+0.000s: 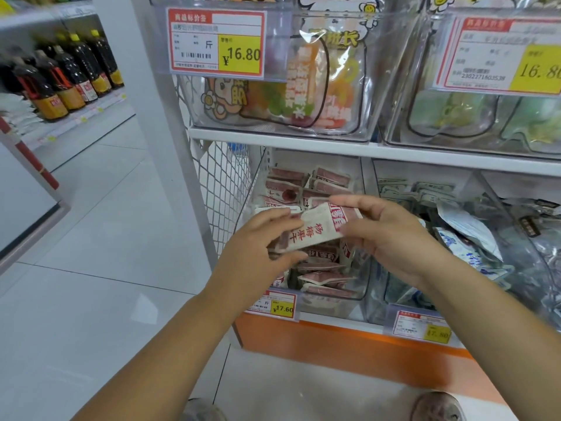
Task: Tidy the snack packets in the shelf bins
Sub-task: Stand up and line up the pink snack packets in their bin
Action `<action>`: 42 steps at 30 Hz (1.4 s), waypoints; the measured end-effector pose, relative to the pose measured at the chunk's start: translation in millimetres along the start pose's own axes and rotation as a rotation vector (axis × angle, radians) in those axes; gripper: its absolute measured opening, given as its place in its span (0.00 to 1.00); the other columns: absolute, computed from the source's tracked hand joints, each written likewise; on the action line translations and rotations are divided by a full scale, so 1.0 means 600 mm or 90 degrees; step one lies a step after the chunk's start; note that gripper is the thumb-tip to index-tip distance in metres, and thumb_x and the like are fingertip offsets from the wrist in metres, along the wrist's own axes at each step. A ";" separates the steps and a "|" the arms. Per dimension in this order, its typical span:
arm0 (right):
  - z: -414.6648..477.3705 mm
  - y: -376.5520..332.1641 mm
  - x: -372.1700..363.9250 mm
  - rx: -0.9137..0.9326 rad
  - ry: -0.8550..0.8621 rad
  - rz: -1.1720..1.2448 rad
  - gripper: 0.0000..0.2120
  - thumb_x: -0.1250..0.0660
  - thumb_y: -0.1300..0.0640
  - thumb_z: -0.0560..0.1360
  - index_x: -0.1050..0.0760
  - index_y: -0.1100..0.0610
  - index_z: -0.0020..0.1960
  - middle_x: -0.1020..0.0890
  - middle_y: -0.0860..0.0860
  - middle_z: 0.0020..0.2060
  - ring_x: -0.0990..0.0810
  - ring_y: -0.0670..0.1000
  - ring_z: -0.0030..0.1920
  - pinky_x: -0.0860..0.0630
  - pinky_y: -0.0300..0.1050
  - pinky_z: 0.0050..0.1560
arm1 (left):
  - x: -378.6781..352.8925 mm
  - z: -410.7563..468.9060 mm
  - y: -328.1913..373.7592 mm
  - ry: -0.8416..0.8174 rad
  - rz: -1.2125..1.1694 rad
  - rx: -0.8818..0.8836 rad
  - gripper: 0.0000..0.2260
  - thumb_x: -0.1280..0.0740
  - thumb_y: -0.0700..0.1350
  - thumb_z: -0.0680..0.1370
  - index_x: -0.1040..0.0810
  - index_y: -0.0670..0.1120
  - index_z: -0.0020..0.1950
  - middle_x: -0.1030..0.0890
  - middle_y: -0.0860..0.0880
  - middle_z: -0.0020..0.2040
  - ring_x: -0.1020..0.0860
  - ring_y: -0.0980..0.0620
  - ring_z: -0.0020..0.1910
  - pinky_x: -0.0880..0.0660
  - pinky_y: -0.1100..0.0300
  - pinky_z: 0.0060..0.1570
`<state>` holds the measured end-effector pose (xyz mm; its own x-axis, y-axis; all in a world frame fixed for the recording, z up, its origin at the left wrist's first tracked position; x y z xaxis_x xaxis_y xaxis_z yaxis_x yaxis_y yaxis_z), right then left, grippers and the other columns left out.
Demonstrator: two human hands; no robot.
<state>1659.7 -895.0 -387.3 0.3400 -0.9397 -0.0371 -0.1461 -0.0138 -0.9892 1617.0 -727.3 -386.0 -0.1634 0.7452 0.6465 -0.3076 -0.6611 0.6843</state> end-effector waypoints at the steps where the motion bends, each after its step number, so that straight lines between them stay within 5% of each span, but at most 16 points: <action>1: 0.000 0.000 0.002 0.009 0.007 -0.030 0.19 0.36 0.74 0.73 0.23 0.58 0.60 0.19 0.57 0.56 0.18 0.54 0.53 0.20 0.42 0.50 | -0.006 0.000 -0.007 -0.030 -0.034 0.028 0.24 0.29 0.60 0.69 0.25 0.60 0.64 0.31 0.65 0.64 0.31 0.66 0.61 0.28 0.70 0.58; 3: -0.002 -0.002 0.001 0.026 0.006 -0.053 0.24 0.39 0.79 0.71 0.22 0.57 0.59 0.19 0.54 0.57 0.18 0.52 0.53 0.20 0.43 0.49 | -0.008 0.001 -0.012 -0.031 -0.086 0.066 0.26 0.31 0.61 0.70 0.30 0.63 0.68 0.33 0.64 0.66 0.30 0.61 0.64 0.25 0.59 0.59; 6: -0.006 -0.014 -0.008 0.056 -0.005 -0.050 0.27 0.40 0.81 0.70 0.21 0.56 0.58 0.19 0.51 0.59 0.19 0.51 0.56 0.20 0.45 0.52 | -0.009 0.008 -0.023 -0.016 -0.159 0.125 0.29 0.28 0.48 0.74 0.36 0.61 0.72 0.30 0.60 0.66 0.25 0.59 0.60 0.20 0.58 0.50; 10: -0.006 -0.027 -0.022 0.067 -0.047 0.024 0.27 0.37 0.73 0.74 0.28 0.46 0.64 0.18 0.51 0.57 0.18 0.51 0.54 0.20 0.44 0.49 | -0.005 0.017 -0.029 0.012 -0.203 0.133 0.22 0.25 0.42 0.71 0.24 0.57 0.62 0.20 0.55 0.53 0.19 0.56 0.46 0.19 0.58 0.42; 13: -0.007 -0.051 0.006 0.107 0.062 -0.280 0.13 0.33 0.60 0.76 0.24 0.47 0.58 0.15 0.42 0.44 0.16 0.44 0.44 0.22 0.33 0.39 | -0.011 0.016 -0.023 0.018 -0.212 0.137 0.26 0.25 0.43 0.71 0.29 0.57 0.65 0.20 0.58 0.54 0.19 0.61 0.46 0.20 0.58 0.42; 16: -0.021 -0.100 0.025 0.208 0.127 -0.462 0.09 0.32 0.56 0.75 0.23 0.40 0.46 0.16 0.39 0.39 0.19 0.40 0.37 0.25 0.36 0.37 | -0.024 0.006 -0.018 -0.039 -0.121 0.122 0.37 0.25 0.51 0.70 0.40 0.55 0.74 0.24 0.61 0.58 0.23 0.63 0.53 0.25 0.63 0.52; 19: -0.013 -0.078 0.006 0.155 0.006 -0.616 0.09 0.33 0.53 0.77 0.22 0.40 0.52 0.16 0.43 0.43 0.18 0.47 0.42 0.21 0.47 0.45 | -0.042 -0.010 -0.011 -0.134 0.070 0.064 0.34 0.26 0.59 0.69 0.37 0.57 0.71 0.27 0.62 0.58 0.29 0.60 0.59 0.29 0.56 0.61; 21: -0.002 -0.027 -0.026 0.108 -0.108 -0.750 0.09 0.38 0.50 0.79 0.24 0.41 0.57 0.17 0.44 0.45 0.19 0.50 0.45 0.22 0.48 0.48 | -0.041 -0.017 -0.015 -0.133 0.063 0.064 0.33 0.26 0.61 0.68 0.36 0.59 0.69 0.29 0.60 0.56 0.28 0.57 0.59 0.28 0.53 0.61; 24: 0.010 0.023 -0.069 0.122 -0.196 -0.974 0.13 0.48 0.48 0.82 0.28 0.45 0.60 0.24 0.43 0.38 0.27 0.50 0.46 0.38 0.41 0.49 | -0.040 -0.019 -0.013 -0.123 0.082 0.032 0.37 0.27 0.63 0.68 0.40 0.59 0.72 0.30 0.58 0.63 0.32 0.57 0.63 0.32 0.54 0.65; 26: 0.013 0.031 -0.063 0.045 -0.258 -0.963 0.15 0.50 0.47 0.82 0.28 0.46 0.63 0.27 0.41 0.36 0.28 0.47 0.45 0.40 0.39 0.51 | -0.052 -0.018 0.000 -0.139 0.176 -0.023 0.41 0.31 0.66 0.68 0.45 0.56 0.76 0.34 0.56 0.71 0.38 0.56 0.68 0.41 0.58 0.67; 29: 0.027 0.002 -0.028 -0.060 -0.300 -0.783 0.15 0.45 0.43 0.80 0.23 0.46 0.56 0.18 0.44 0.46 0.21 0.46 0.49 0.26 0.47 0.57 | -0.083 -0.015 0.013 -0.189 0.247 -0.051 0.43 0.33 0.68 0.69 0.49 0.55 0.77 0.40 0.55 0.75 0.43 0.55 0.72 0.47 0.58 0.69; 34: 0.105 -0.032 -0.022 0.001 -0.295 -0.835 0.10 0.37 0.54 0.79 0.21 0.46 0.58 0.21 0.38 0.51 0.23 0.36 0.49 0.28 0.34 0.52 | -0.089 -0.007 0.029 -0.167 0.242 -0.116 0.30 0.32 0.66 0.67 0.27 0.55 0.65 0.26 0.55 0.60 0.27 0.52 0.59 0.35 0.54 0.59; 39: 0.157 0.073 -0.052 -0.120 -0.428 -0.964 0.15 0.39 0.62 0.77 0.21 0.50 0.58 0.18 0.50 0.53 0.20 0.57 0.50 0.22 0.54 0.54 | -0.092 -0.007 0.024 -0.166 0.250 -0.142 0.24 0.36 0.67 0.69 0.27 0.59 0.62 0.24 0.59 0.58 0.30 0.56 0.58 0.36 0.58 0.57; 42: 0.176 0.114 -0.055 -0.119 -0.478 -1.110 0.16 0.41 0.59 0.77 0.25 0.49 0.62 0.20 0.50 0.54 0.20 0.55 0.49 0.21 0.53 0.53 | -0.087 -0.006 0.022 -0.150 0.241 -0.152 0.25 0.39 0.68 0.68 0.24 0.59 0.61 0.22 0.59 0.53 0.28 0.56 0.55 0.38 0.60 0.54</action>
<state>1736.2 -828.7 -468.5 0.4658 0.4780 0.7447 0.6883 -0.7246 0.0346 1618.1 -774.7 -411.9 -0.0969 0.3982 0.9122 -0.4780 -0.8225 0.3083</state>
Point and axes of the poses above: each hand's wrist, its own z-axis towards the middle knuckle, its own x-axis out of the back of the hand, y = z × x, the point moved 9 cm from there along z, towards the middle knuckle
